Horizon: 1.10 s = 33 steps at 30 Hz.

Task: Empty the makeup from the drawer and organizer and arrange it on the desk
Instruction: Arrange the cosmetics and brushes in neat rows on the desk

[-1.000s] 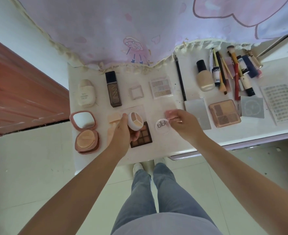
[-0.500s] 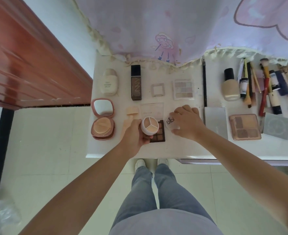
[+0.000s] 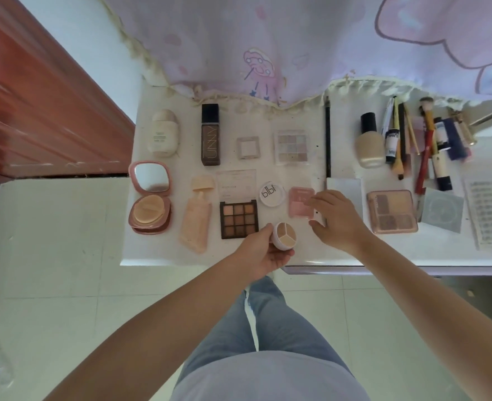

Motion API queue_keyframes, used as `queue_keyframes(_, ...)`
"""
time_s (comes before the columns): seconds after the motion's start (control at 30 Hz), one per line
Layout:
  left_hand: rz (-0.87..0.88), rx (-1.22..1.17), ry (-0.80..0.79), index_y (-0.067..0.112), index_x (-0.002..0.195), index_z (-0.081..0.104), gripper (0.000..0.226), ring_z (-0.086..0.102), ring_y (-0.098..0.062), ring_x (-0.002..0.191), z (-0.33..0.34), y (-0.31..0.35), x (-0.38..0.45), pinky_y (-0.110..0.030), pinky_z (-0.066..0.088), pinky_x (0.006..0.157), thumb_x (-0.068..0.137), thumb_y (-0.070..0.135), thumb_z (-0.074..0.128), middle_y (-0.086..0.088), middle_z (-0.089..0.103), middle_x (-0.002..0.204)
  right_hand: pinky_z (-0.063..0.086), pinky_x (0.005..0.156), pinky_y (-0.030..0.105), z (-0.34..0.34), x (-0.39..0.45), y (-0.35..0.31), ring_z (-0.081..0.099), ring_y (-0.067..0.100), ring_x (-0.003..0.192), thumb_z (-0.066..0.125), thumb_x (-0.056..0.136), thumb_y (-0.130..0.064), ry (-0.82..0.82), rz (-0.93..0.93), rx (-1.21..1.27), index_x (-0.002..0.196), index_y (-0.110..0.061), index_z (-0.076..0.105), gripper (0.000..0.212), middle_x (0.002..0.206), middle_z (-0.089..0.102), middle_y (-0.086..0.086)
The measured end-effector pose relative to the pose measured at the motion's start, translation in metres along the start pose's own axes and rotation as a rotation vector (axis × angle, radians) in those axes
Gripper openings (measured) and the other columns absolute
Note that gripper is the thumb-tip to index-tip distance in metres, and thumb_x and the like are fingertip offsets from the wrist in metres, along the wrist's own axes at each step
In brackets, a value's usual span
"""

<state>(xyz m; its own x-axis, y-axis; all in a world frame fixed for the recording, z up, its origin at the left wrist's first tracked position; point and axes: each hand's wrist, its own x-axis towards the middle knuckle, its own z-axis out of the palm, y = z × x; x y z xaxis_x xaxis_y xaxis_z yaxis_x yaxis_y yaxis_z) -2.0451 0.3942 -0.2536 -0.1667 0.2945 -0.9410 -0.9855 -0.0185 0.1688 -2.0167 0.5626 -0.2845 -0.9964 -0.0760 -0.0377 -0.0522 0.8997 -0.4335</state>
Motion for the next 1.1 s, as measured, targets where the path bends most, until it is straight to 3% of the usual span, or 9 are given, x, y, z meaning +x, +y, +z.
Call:
queue_keyframes(0.13,0.03,-0.121,0.088,-0.004,0.11,0.049,0.041,0.055,-0.025,0.07,0.016,0.001,0.005,-0.027,0.049,0.063,0.1,0.031,0.03,-0.019,0.055,0.082,0.045,0.073,0.022,0.002,-0.022,0.001,0.049,0.012,0.074,0.057,0.066,-0.01,0.057,0.048,0.199,0.087,0.005,0.068,0.027,0.072,0.068,0.015)
queue_keyframes(0.3,0.101,-0.161,0.151,-0.015,0.129,0.035,0.047,0.047,-0.037,0.122,0.011,-0.003,-0.007,-0.038,0.04,0.098,0.1,0.022,0.033,-0.029,0.045,0.13,0.041,0.076,0.021,0.013,-0.038,-0.005,0.048,0.012,0.081,0.059,0.067,-0.03,0.015,0.059,0.245,0.101,0.002,0.062,0.046,0.081,0.069,0.014)
queue_keyframes(0.37,0.166,-0.062,0.2,-0.01,0.125,0.041,0.038,0.05,-0.035,0.118,0.004,-0.005,-0.014,-0.035,0.041,0.095,0.099,0.016,0.036,-0.024,0.052,0.119,0.05,0.069,0.028,0.017,-0.034,-0.009,0.059,0.022,0.078,0.062,0.065,-0.032,0.016,-0.001,0.14,0.104,-0.003,0.058,0.048,0.085,0.069,0.014)
queue_keyframes(0.5,0.357,0.331,0.338,0.009,0.085,0.054,0.016,0.056,-0.015,0.073,-0.013,-0.005,-0.024,-0.024,0.046,0.071,0.095,0.011,0.041,-0.005,0.056,0.082,0.053,0.062,0.041,0.026,-0.022,-0.028,0.065,0.036,0.067,0.086,0.043,-0.016,0.0,-0.034,-0.001,0.096,0.001,0.064,0.06,0.081,0.069,0.016)
queue_keyframes(0.63,0.604,0.655,0.485,0.013,0.095,0.057,0.017,0.053,-0.018,0.086,-0.035,-0.002,-0.029,-0.032,0.043,0.082,0.093,0.01,0.041,-0.001,0.059,0.086,0.054,0.061,0.04,0.041,-0.017,-0.039,0.066,0.033,0.068,0.09,0.038,-0.009,0.054,-0.019,0.021,0.092,0.003,0.063,0.061,0.078,0.068,0.015)
queue_keyframes(0.87,0.779,1.049,0.569,0.007,0.117,0.057,0.028,0.053,-0.016,0.099,-0.045,0.01,-0.027,-0.017,0.034,0.08,0.094,0.013,0.042,-0.004,0.059,0.111,0.054,0.061,0.04,0.026,-0.01,-0.029,0.065,0.035,0.069,0.075,0.051,-0.001,0.178,-0.017,-0.036,0.094,-0.003,0.055,0.048,0.081,0.067,0.017)
queue_keyframes(0.97,0.859,1.209,0.517,0.006,0.111,0.06,0.025,0.055,-0.02,0.102,-0.039,0.017,-0.025,-0.021,0.038,0.081,0.093,0.011,0.043,-0.006,0.06,0.109,0.049,0.08,0.045,0.004,0.013,-0.021,0.056,0.04,0.103,0.082,0.053,-0.008,0.017,0.069,-0.136,0.11,-0.003,0.057,0.062,0.115,0.058,0.018)
queue_keyframes(1.03,0.887,1.268,0.486,0.006,0.11,0.061,0.025,0.055,-0.022,0.103,-0.033,0.021,-0.023,-0.026,0.04,0.086,0.092,0.011,0.044,-0.007,0.062,0.108,0.034,0.099,0.041,-0.004,0.027,-0.017,0.035,0.031,0.128,0.071,0.072,-0.02,-0.221,0.137,-0.176,0.133,-0.01,0.039,0.07,0.139,0.038,0.011)
queue_keyframes(1.1,0.89,1.274,0.455,0.007,0.111,0.061,0.026,0.053,-0.02,0.105,-0.029,0.025,-0.021,-0.025,0.037,0.088,0.092,0.011,0.044,-0.006,0.062,0.109,0.03,0.1,0.036,-0.007,0.036,-0.014,0.033,0.028,0.128,0.063,0.079,-0.023,-0.341,0.156,-0.196,0.137,-0.012,0.032,0.067,0.138,0.037,0.008)
